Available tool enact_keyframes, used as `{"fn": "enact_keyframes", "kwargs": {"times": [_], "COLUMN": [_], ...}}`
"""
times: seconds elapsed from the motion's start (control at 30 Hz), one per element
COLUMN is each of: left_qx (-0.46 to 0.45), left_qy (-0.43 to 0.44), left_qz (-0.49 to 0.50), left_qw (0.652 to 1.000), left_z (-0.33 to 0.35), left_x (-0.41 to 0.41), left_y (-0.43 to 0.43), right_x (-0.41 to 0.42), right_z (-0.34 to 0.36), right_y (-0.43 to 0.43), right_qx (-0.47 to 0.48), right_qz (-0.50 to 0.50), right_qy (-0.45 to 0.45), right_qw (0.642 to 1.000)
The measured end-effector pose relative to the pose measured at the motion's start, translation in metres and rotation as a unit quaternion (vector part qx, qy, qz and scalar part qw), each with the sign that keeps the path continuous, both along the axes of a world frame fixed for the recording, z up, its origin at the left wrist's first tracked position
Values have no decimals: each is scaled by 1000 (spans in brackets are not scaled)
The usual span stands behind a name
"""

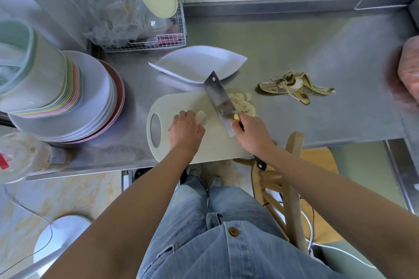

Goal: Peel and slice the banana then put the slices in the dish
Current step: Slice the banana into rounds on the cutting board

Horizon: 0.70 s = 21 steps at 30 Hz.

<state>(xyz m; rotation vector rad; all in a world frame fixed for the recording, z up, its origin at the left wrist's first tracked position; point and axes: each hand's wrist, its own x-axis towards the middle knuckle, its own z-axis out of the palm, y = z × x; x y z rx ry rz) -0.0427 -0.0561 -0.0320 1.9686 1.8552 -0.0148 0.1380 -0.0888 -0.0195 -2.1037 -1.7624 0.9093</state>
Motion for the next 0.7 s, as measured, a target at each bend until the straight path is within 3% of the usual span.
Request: {"fn": "enact_keyframes", "kwargs": {"times": [0.23,0.7], "left_qx": [-11,13], "left_qy": [-41,-91], "left_qz": [21,63], "left_qw": [999,994], "left_z": [-3,-4], "left_x": [9,2], "left_y": [1,1], "right_x": [-3,-9], "right_z": [9,18], "right_y": [4,9], "right_qx": [33,4], "right_qz": [75,111], "right_qy": [-51,-77], "right_qw": [995,991]}}
